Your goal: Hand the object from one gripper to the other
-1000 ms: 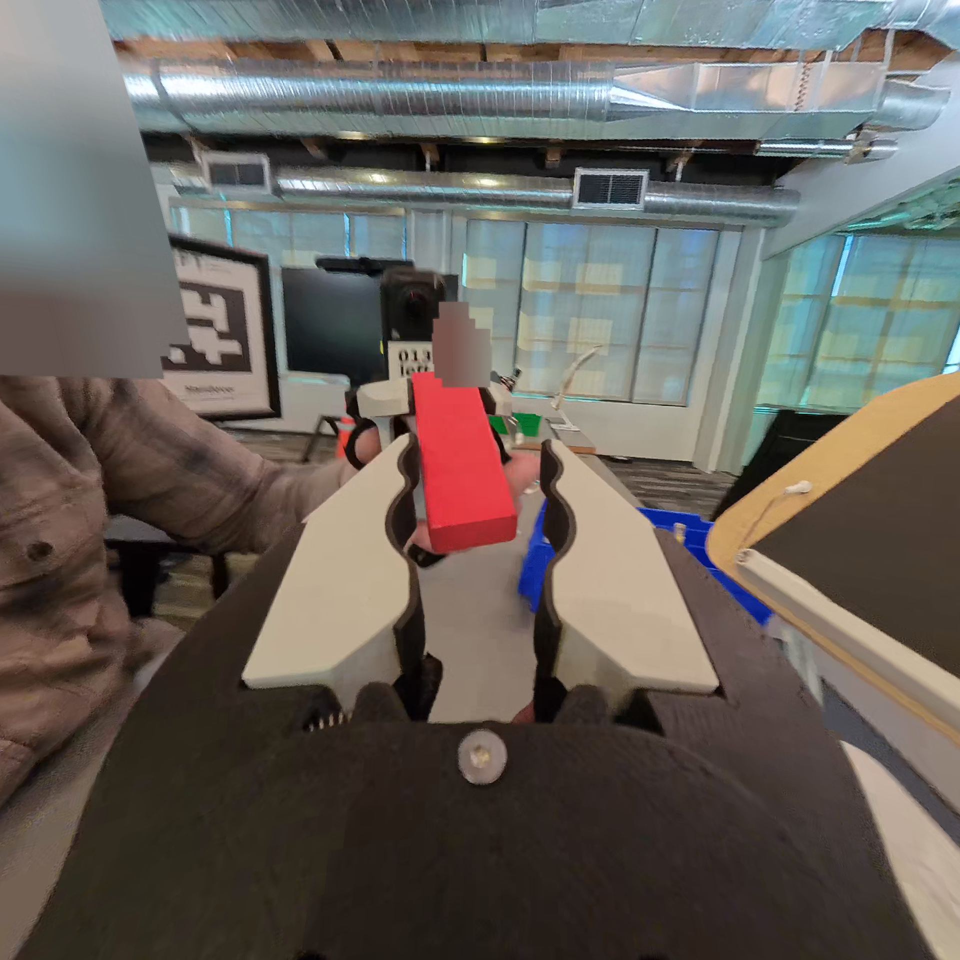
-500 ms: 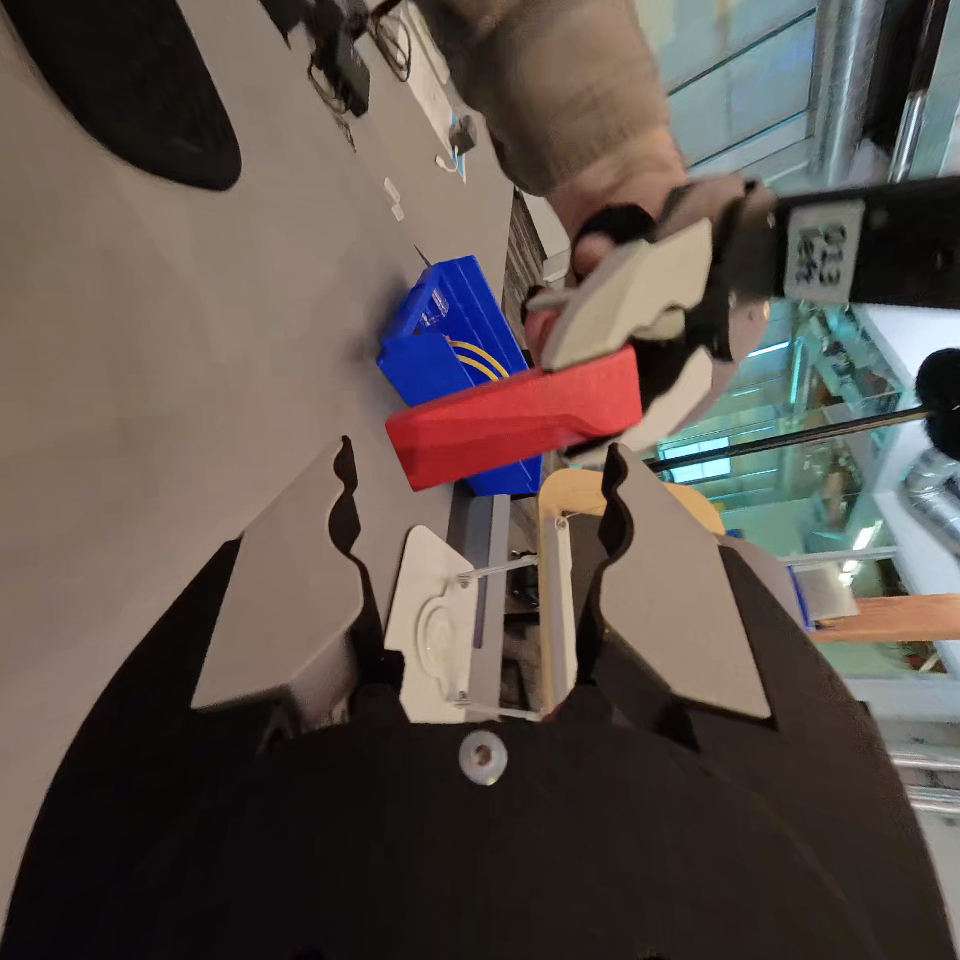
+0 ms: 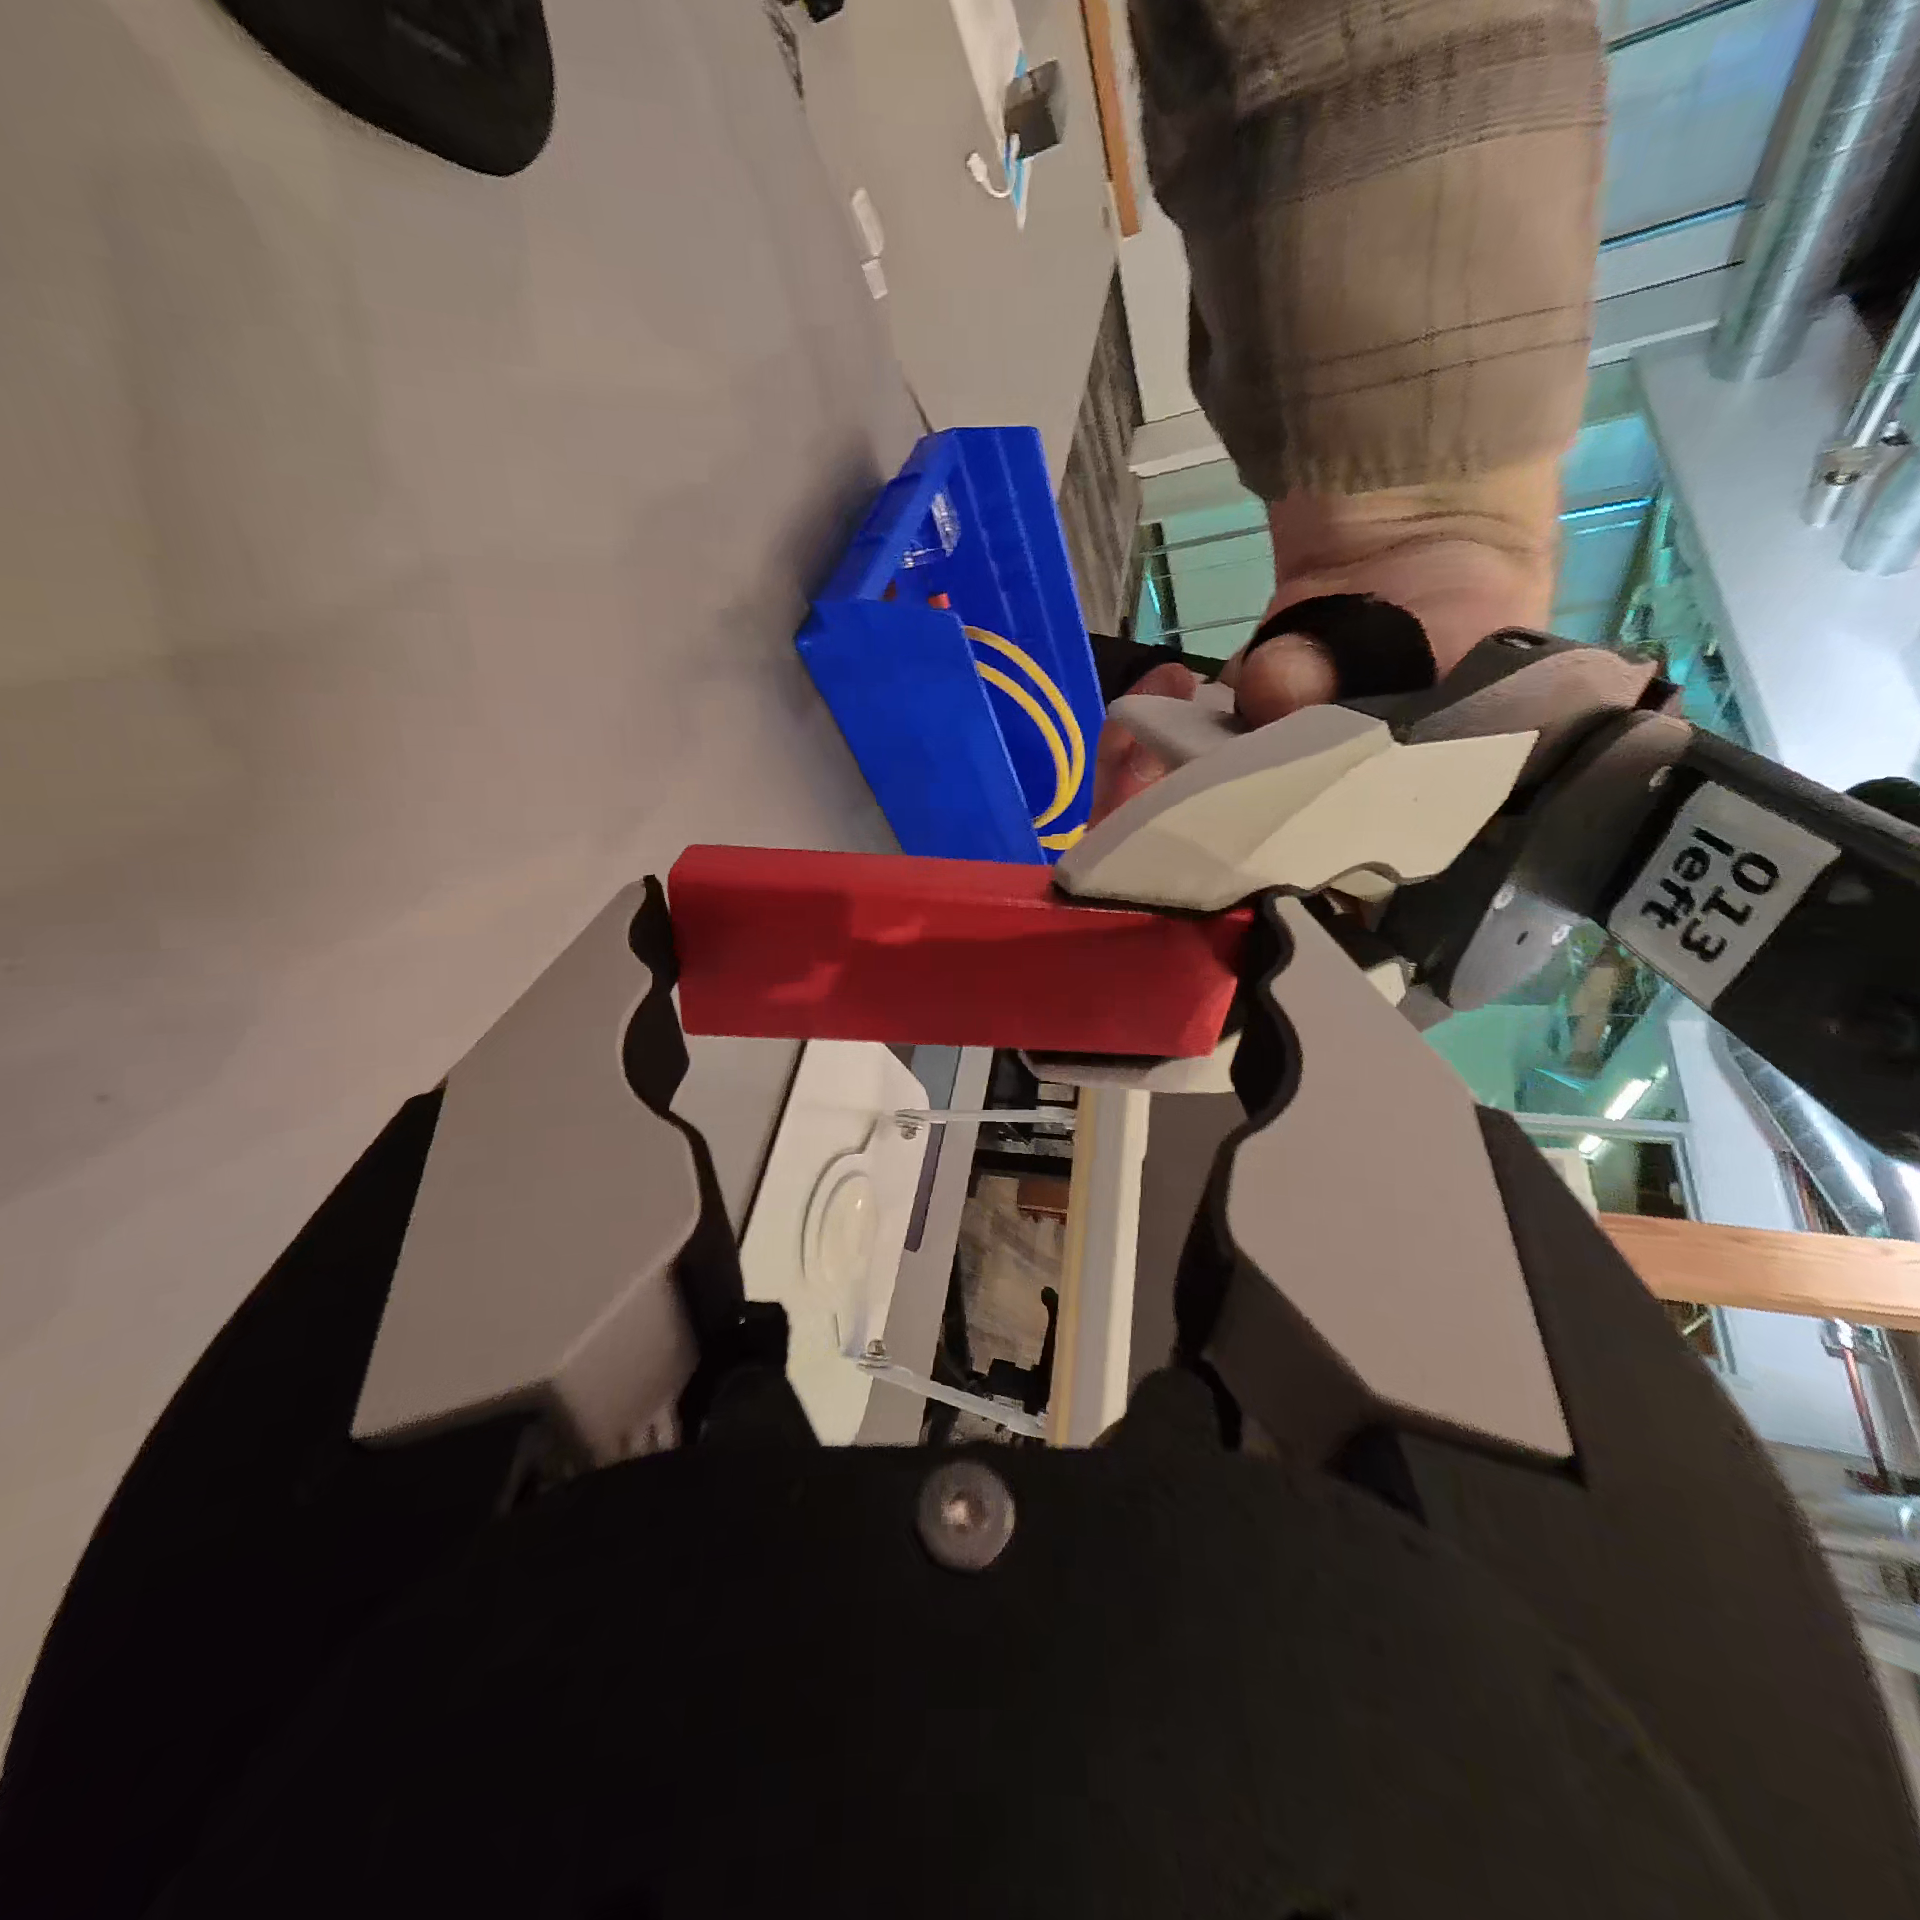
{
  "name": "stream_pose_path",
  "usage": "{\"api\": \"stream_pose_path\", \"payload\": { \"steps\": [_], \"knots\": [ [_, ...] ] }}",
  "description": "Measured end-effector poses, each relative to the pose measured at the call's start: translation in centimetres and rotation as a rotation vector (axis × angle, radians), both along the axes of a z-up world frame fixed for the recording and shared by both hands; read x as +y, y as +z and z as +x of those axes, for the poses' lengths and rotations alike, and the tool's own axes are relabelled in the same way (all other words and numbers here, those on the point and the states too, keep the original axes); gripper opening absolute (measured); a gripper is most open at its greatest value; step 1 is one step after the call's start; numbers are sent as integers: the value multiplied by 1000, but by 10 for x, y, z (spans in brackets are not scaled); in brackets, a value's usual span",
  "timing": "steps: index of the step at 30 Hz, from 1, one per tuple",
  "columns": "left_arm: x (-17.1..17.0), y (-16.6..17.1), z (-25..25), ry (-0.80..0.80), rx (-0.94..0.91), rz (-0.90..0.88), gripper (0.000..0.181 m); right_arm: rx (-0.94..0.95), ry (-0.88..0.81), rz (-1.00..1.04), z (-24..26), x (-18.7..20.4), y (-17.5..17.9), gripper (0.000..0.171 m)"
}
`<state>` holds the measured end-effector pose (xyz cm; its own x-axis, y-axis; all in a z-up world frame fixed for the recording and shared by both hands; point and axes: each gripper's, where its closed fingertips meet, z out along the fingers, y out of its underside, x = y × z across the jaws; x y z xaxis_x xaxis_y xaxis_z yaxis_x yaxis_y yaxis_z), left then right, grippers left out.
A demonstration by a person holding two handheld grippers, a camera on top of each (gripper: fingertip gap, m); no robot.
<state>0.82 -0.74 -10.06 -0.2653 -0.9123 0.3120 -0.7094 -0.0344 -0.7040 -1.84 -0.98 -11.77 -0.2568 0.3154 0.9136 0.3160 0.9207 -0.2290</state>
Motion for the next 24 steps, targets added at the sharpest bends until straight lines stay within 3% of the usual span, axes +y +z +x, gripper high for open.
{"api": "stream_pose_path", "payload": {
  "steps": [12,15,20,24],
  "knots": [
    [4,10,1,35,-59,-11,35,106,7,-65,-3,4,16,106],
    [11,15,3,92,-77,50,56,196,-4,-57,-2,10,34,106],
    [29,39,3,306,-318,71,69,421,-43,1,5,23,73,106],
    [33,54,2,448,-573,51,68,596,-53,36,6,23,94,106]
  ]
}}
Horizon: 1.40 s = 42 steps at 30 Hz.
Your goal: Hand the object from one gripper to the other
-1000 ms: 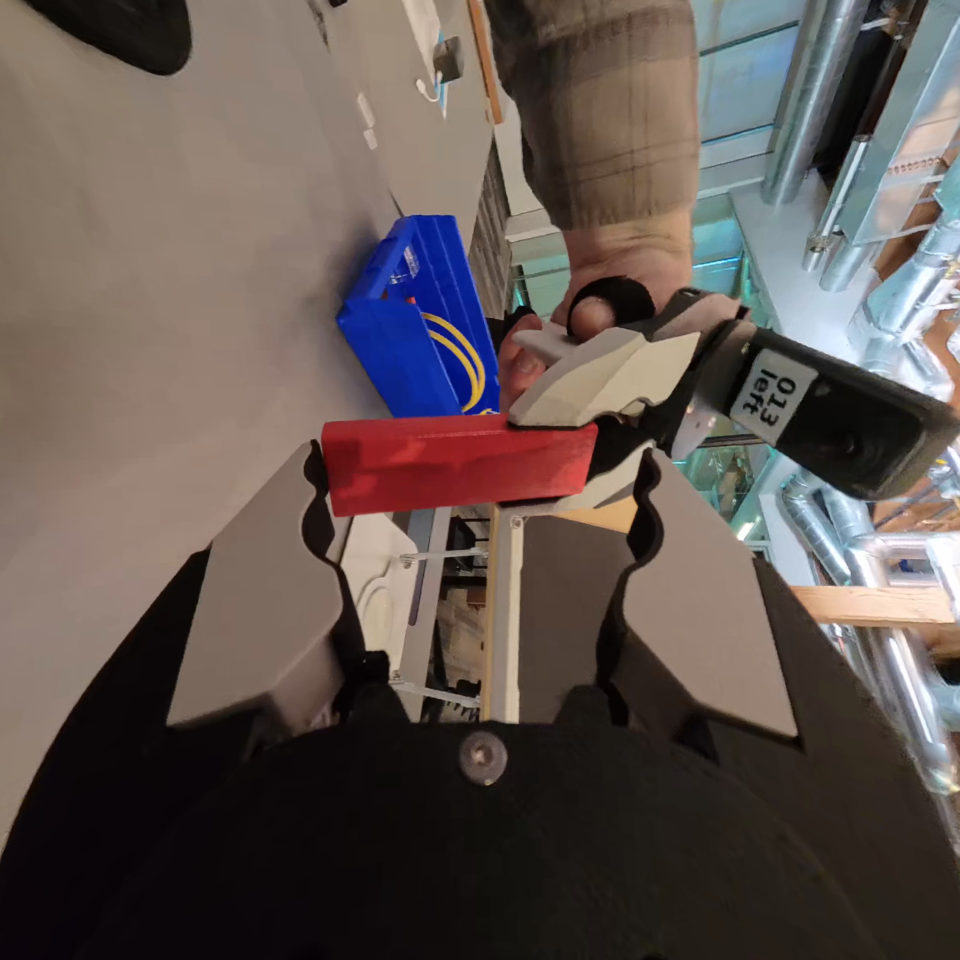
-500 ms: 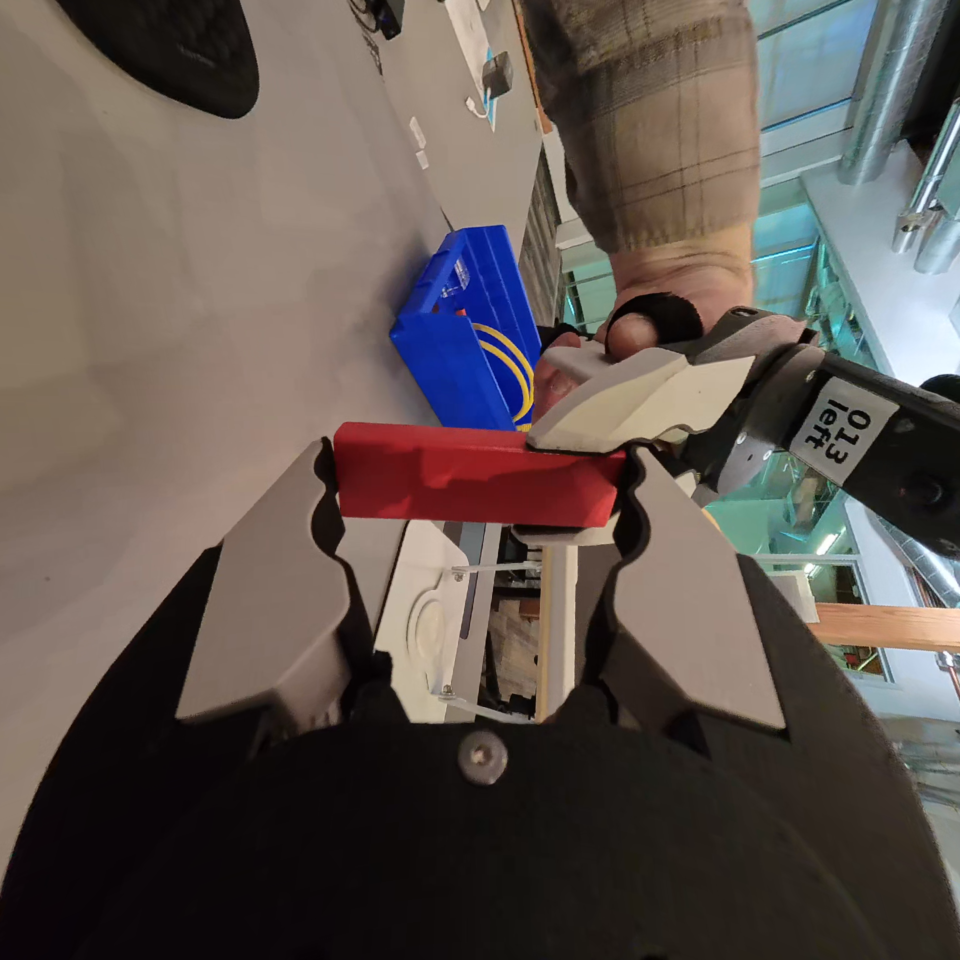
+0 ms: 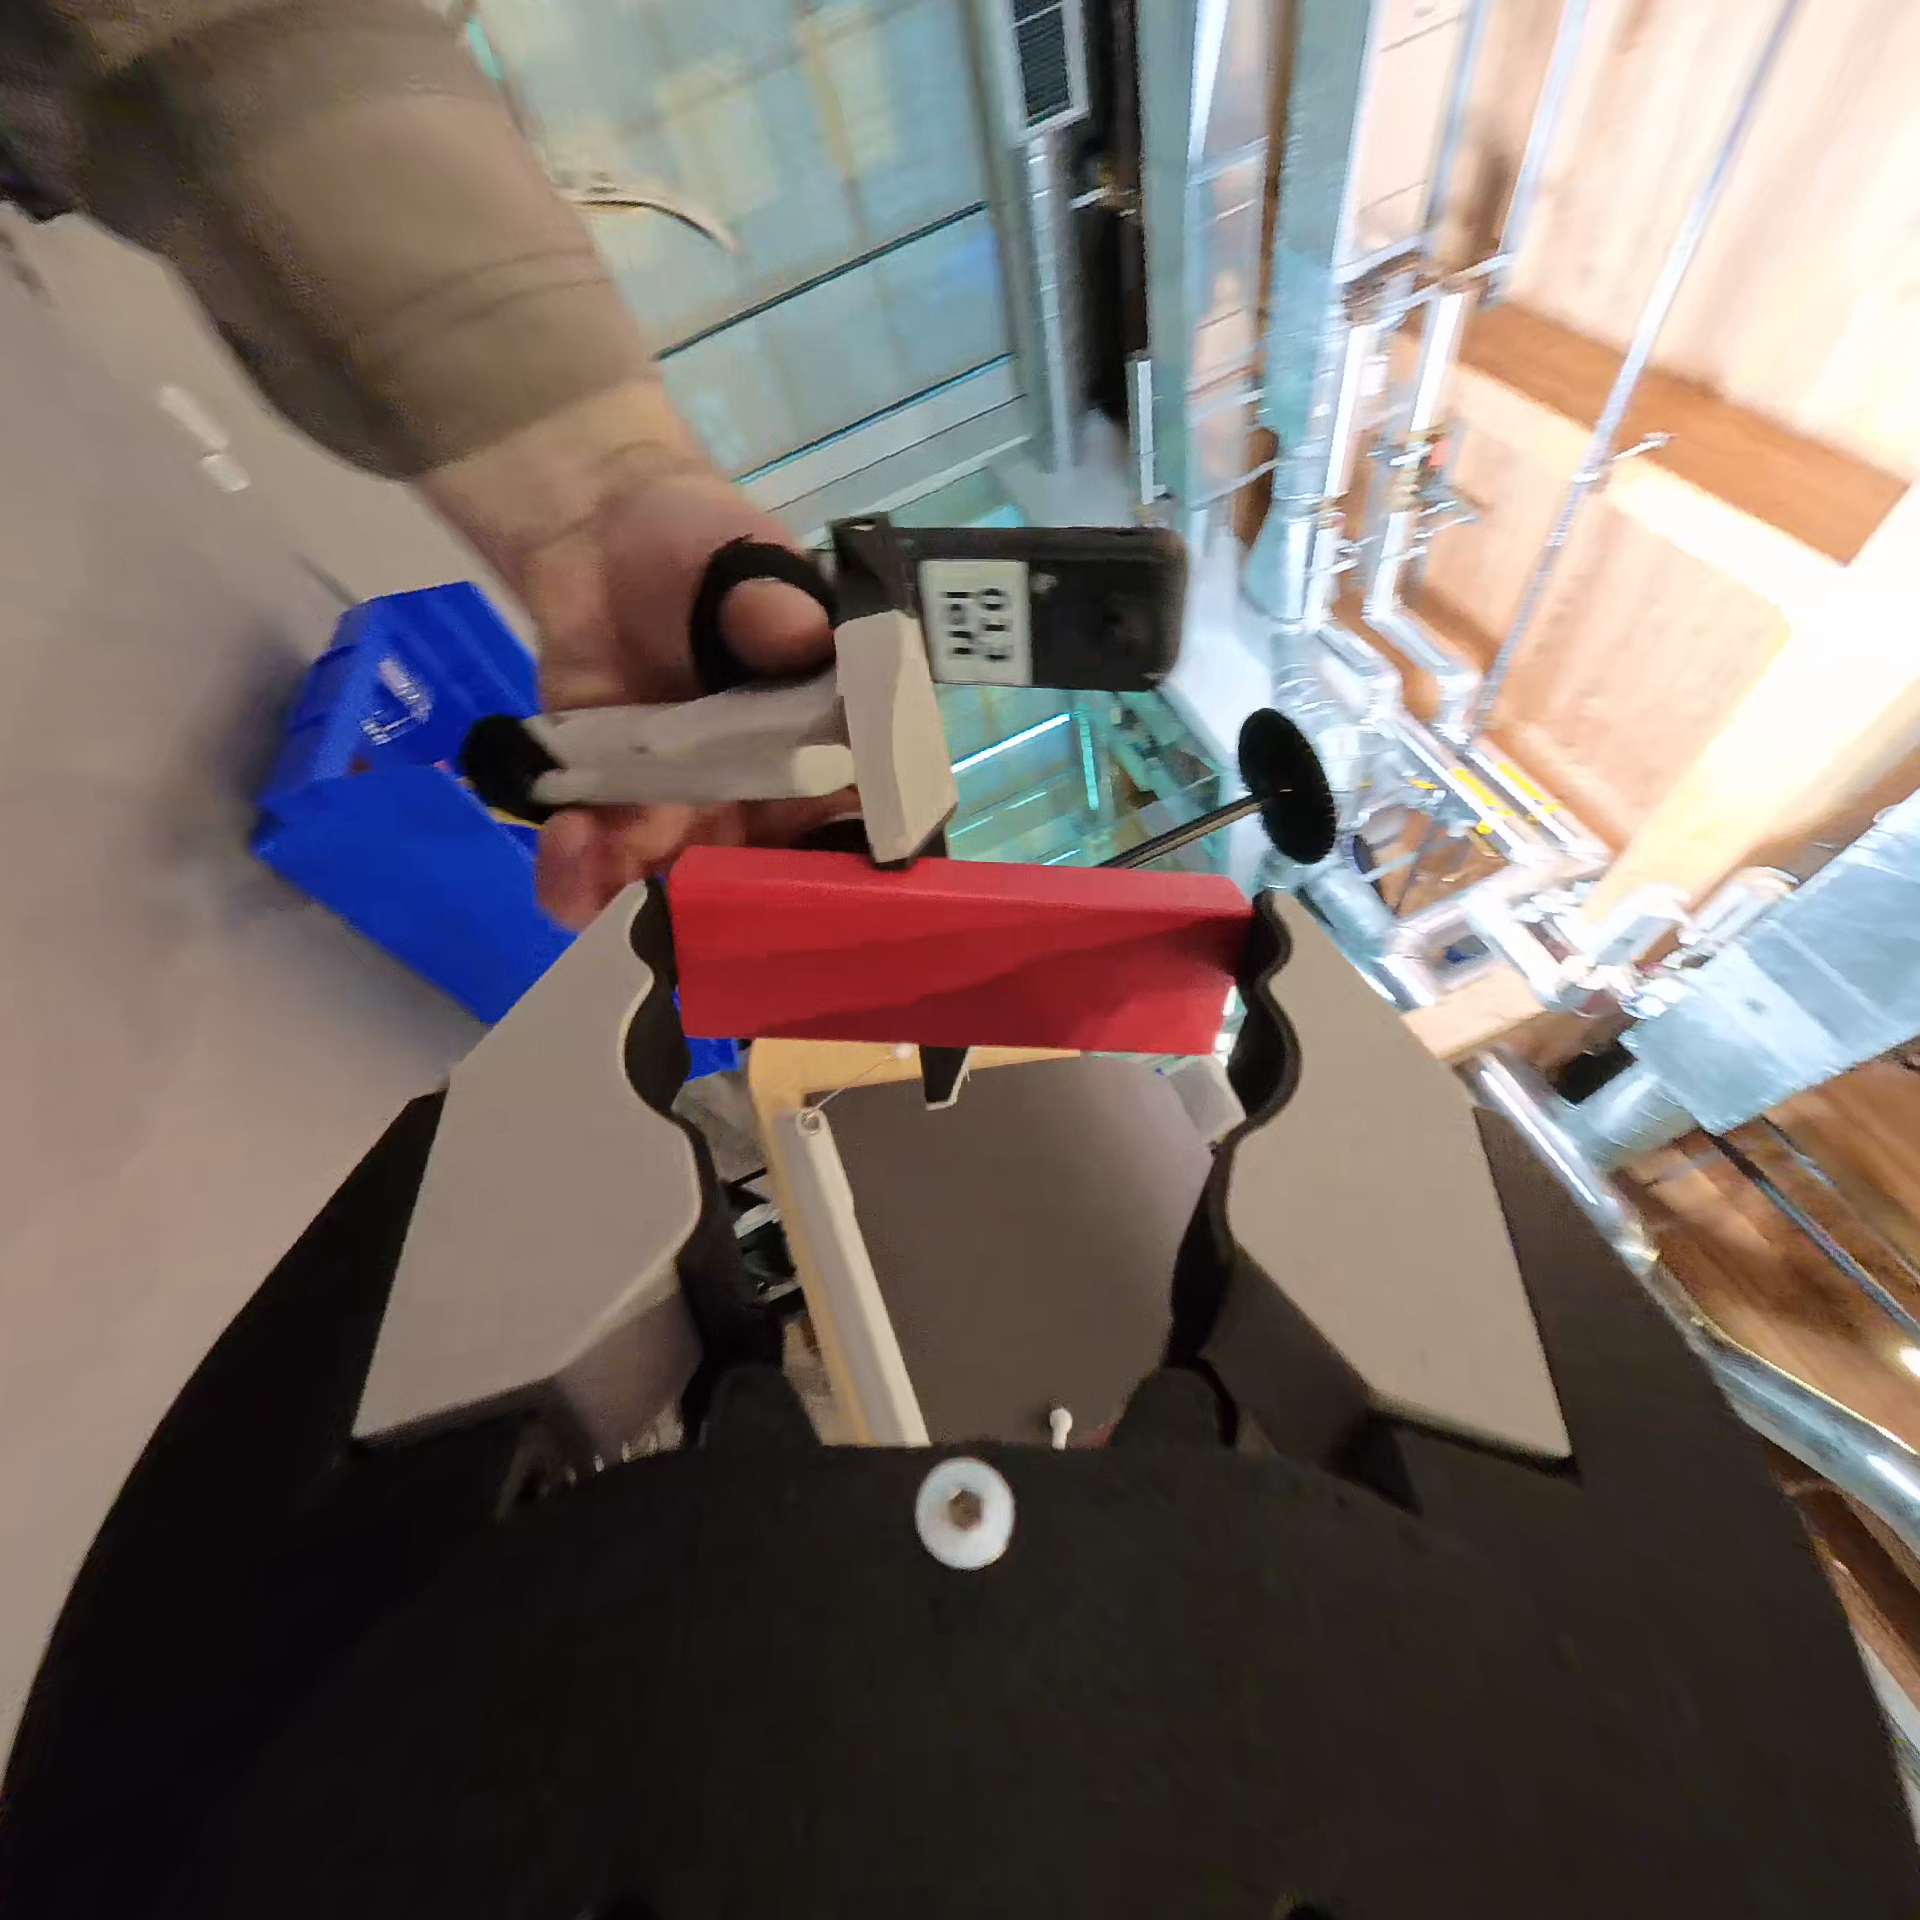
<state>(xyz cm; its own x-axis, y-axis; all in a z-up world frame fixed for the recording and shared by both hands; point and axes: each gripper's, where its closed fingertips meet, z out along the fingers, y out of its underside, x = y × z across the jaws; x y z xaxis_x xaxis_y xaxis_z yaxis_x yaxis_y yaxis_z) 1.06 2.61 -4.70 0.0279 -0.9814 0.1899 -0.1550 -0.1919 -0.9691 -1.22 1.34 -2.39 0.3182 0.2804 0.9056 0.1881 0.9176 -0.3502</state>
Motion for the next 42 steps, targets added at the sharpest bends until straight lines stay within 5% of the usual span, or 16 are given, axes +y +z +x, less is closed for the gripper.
{"api": "stream_pose_path", "payload": {
  "steps": [6,11,20,33,42],
  "knots": [
    [-12,1,8,51,-196,-14,63,127,-34,36,-3,-1,6,106],
    [-22,-10,15,18,-189,-14,36,172,-51,38,-2,3,7,105],
    [-17,-14,12,27,-90,66,35,146,-41,84,-2,1,4,106],
    [-21,-49,-43,-184,783,320,35,-363,241,-190,18,-25,-40,91],
    [-38,-66,-32,-425,1041,314,35,-580,176,-65,0,-46,-84,93]
  ]
}}
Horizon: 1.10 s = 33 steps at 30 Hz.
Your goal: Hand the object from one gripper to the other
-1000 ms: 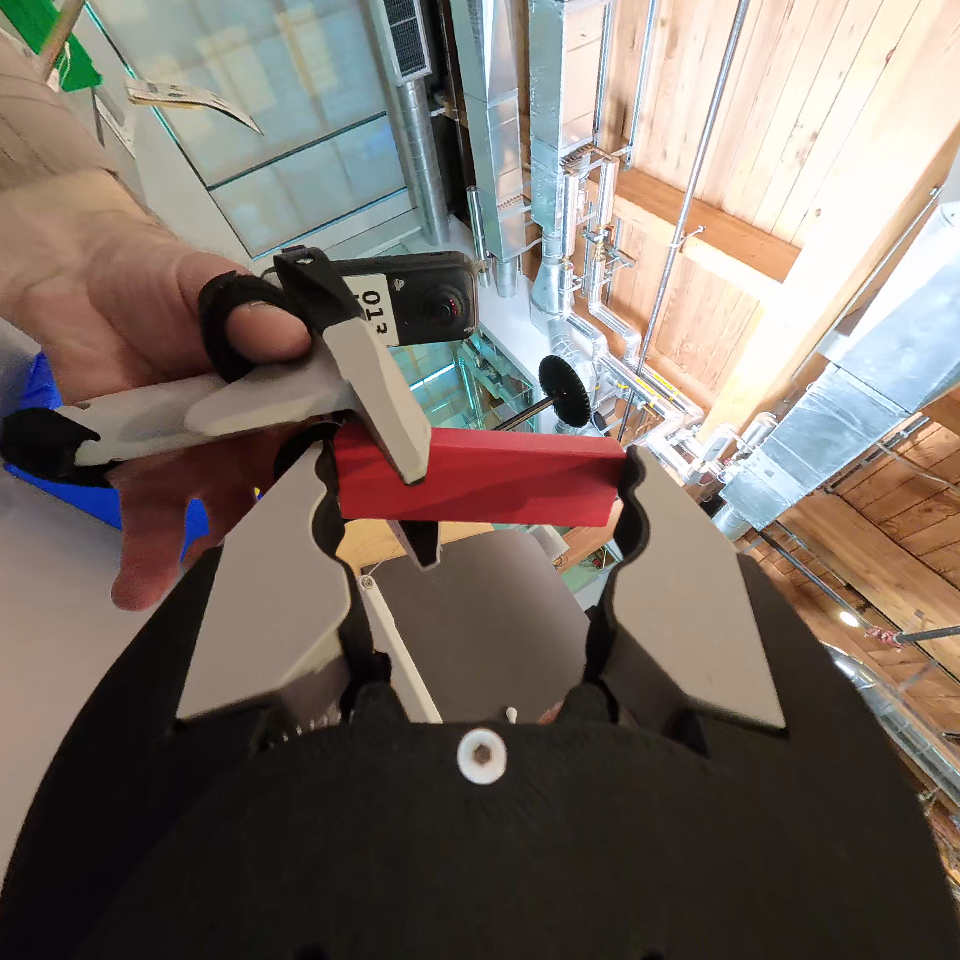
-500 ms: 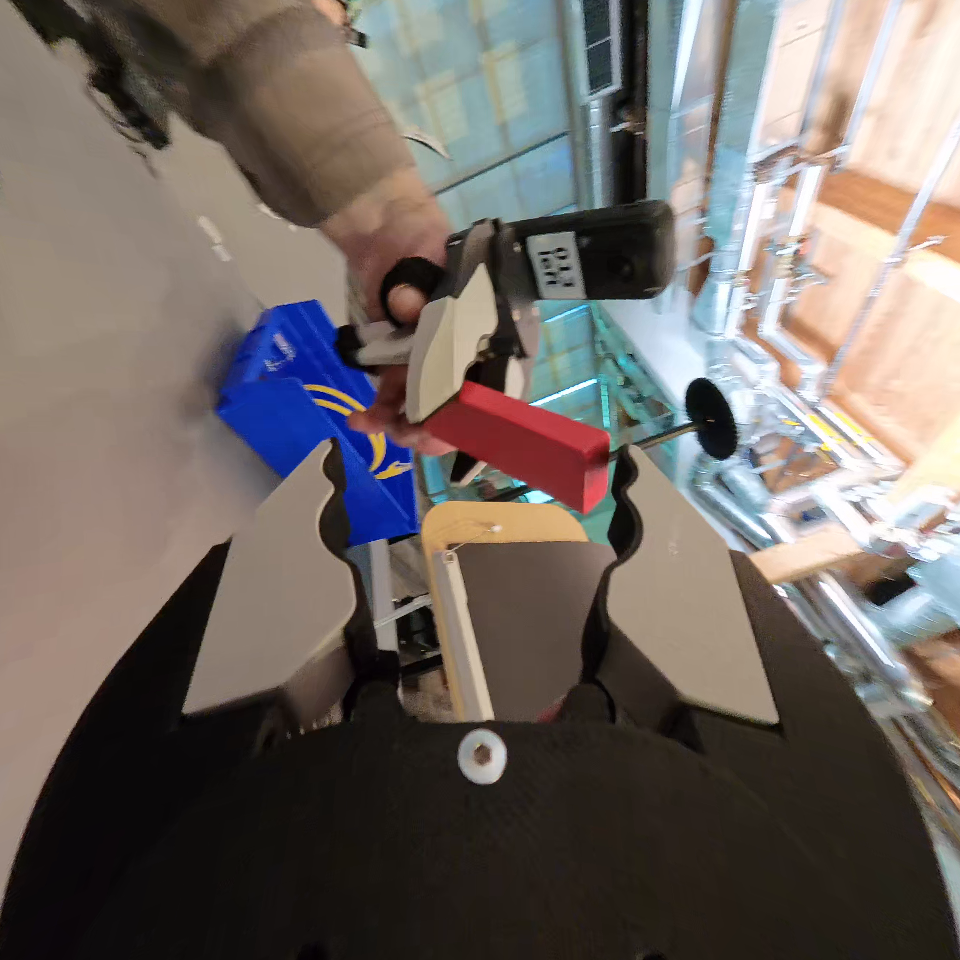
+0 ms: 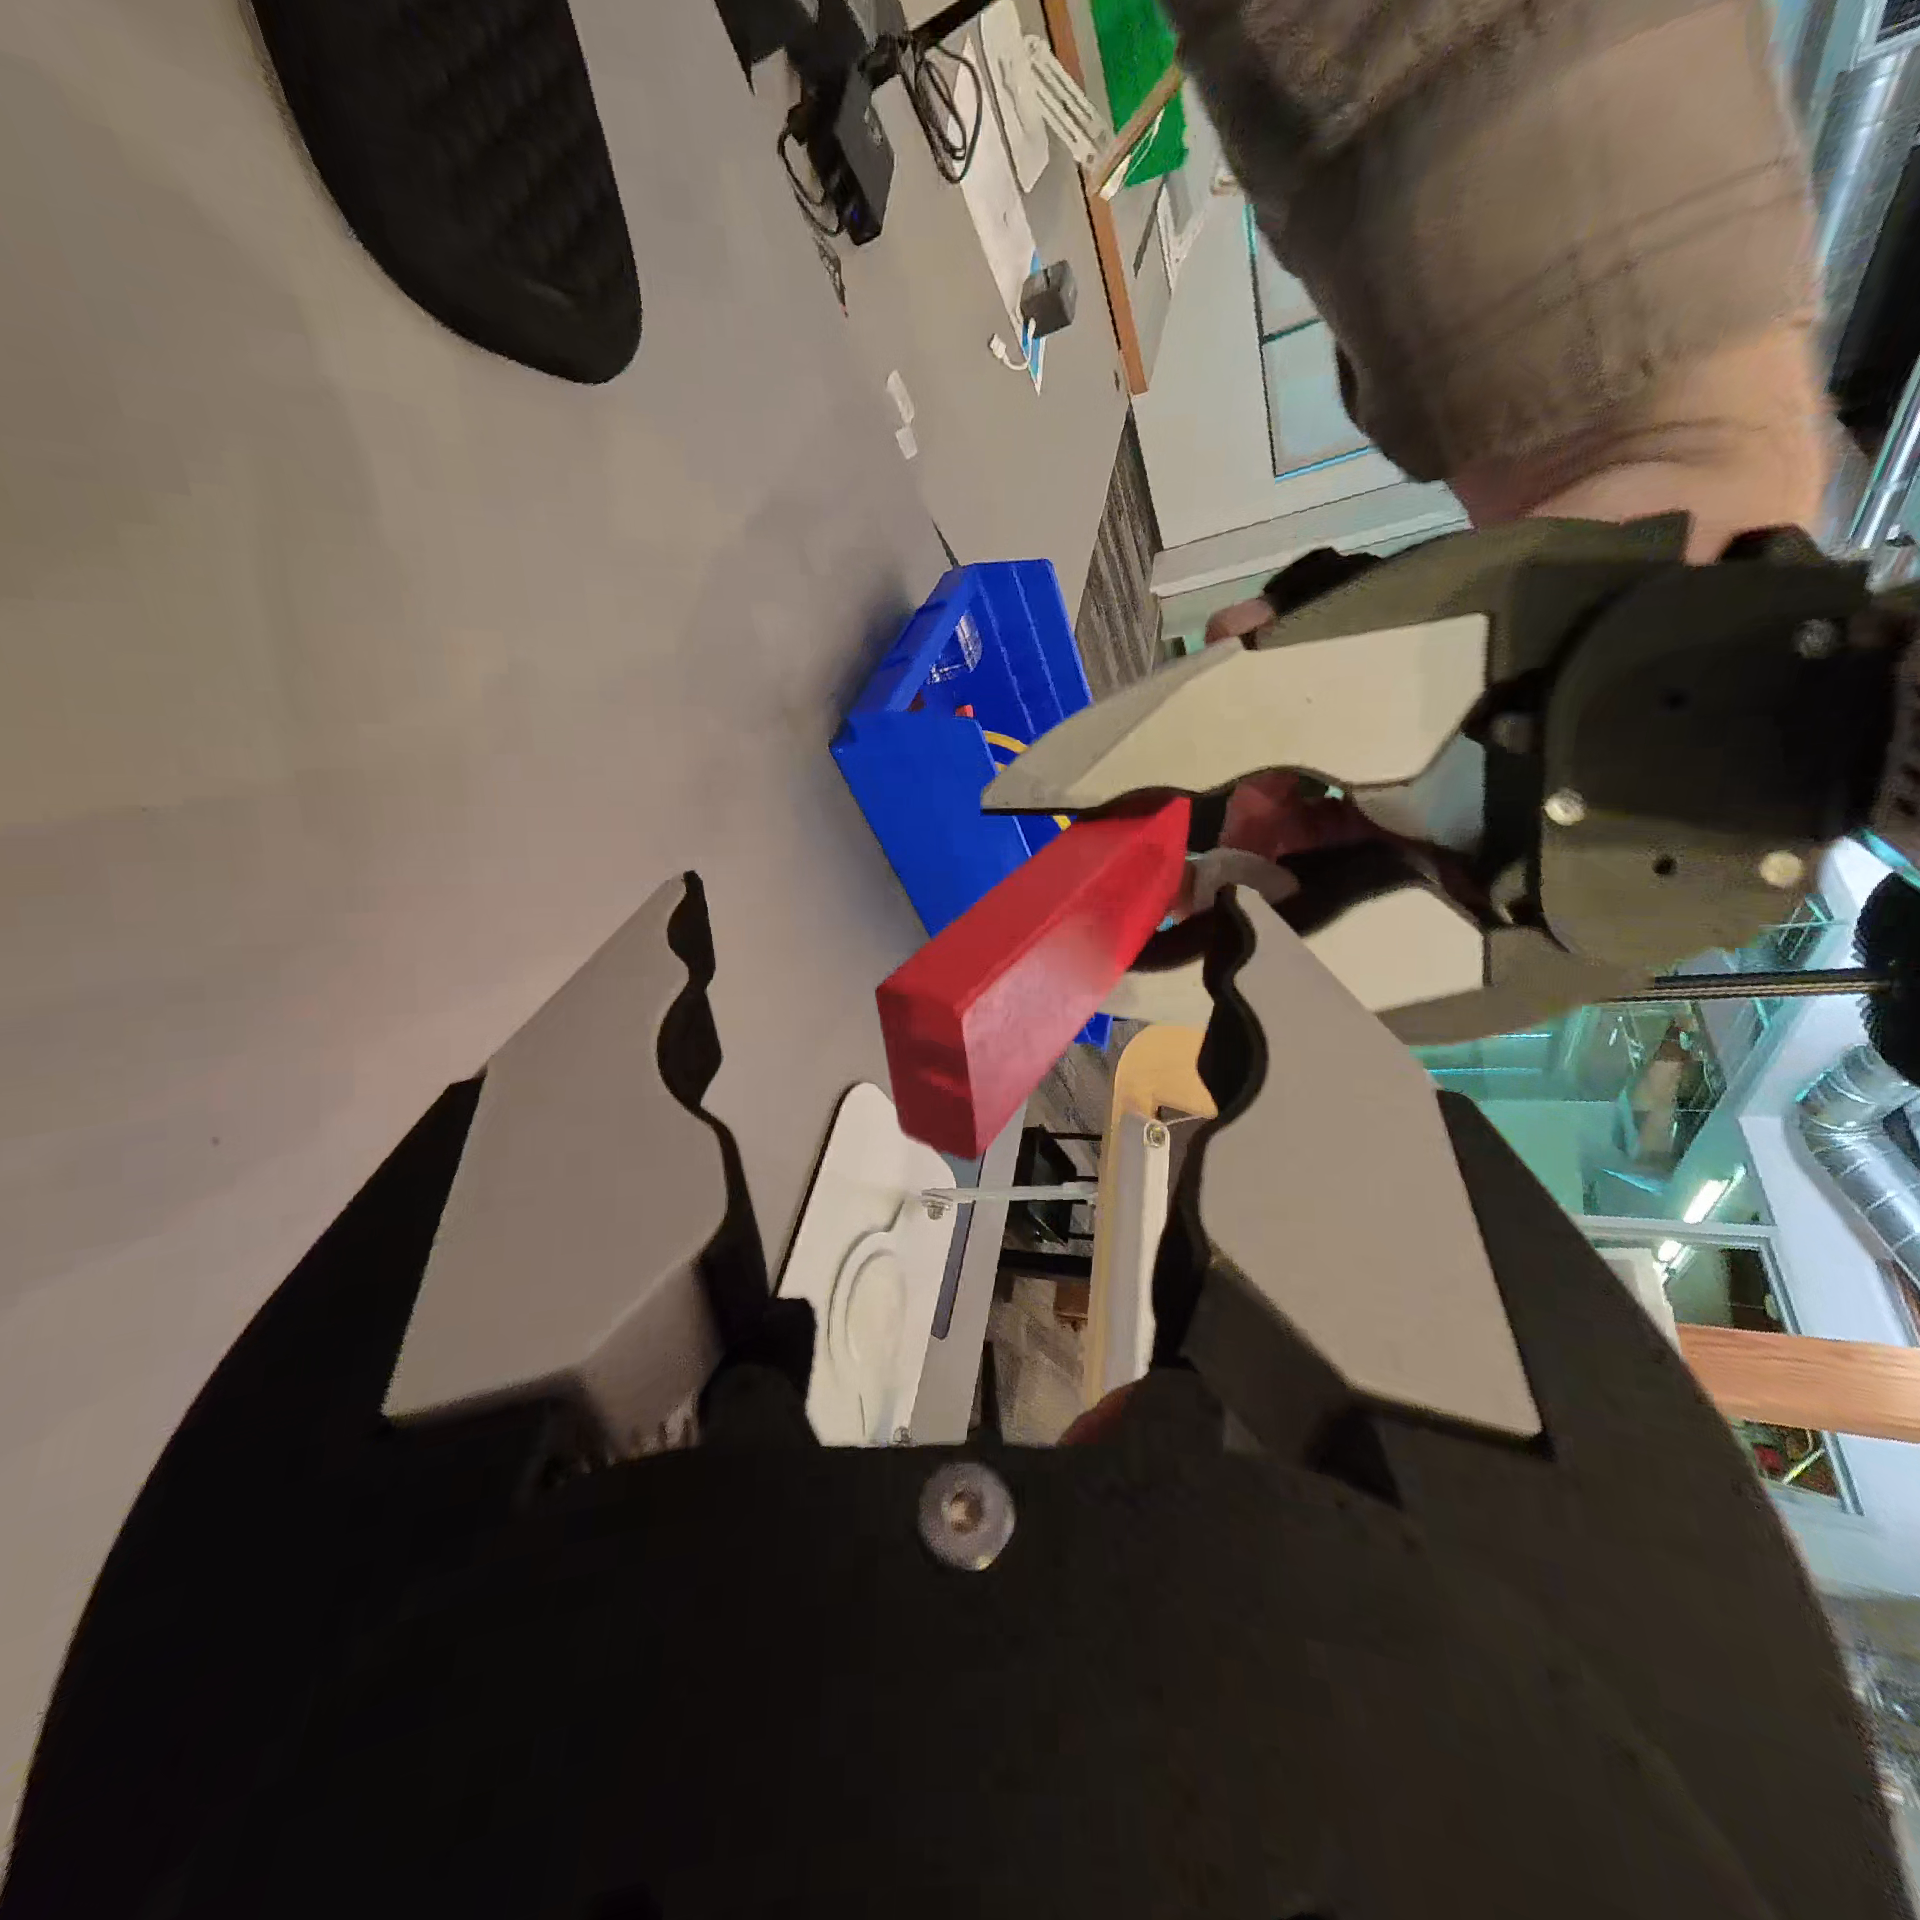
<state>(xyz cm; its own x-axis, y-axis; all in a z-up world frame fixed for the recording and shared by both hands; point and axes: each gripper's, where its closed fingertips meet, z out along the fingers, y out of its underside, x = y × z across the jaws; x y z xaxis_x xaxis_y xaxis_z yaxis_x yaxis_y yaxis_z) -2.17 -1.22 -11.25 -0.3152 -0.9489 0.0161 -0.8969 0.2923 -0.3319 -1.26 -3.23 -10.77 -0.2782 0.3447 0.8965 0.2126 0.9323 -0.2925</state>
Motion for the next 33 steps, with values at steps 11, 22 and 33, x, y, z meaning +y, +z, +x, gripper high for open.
{"api": "stream_pose_path", "payload": {
  "steps": [11,22,33],
  "knots": [
    [-5,-7,7,-89,144,-6,35,-41,-29,-2,-4,-2,-9,108],
    [-11,-12,14,-121,173,-44,35,-50,-76,138,-13,7,-21,89],
    [-4,-17,7,-99,204,-33,35,37,-120,206,-10,18,0,28]
  ]
}}
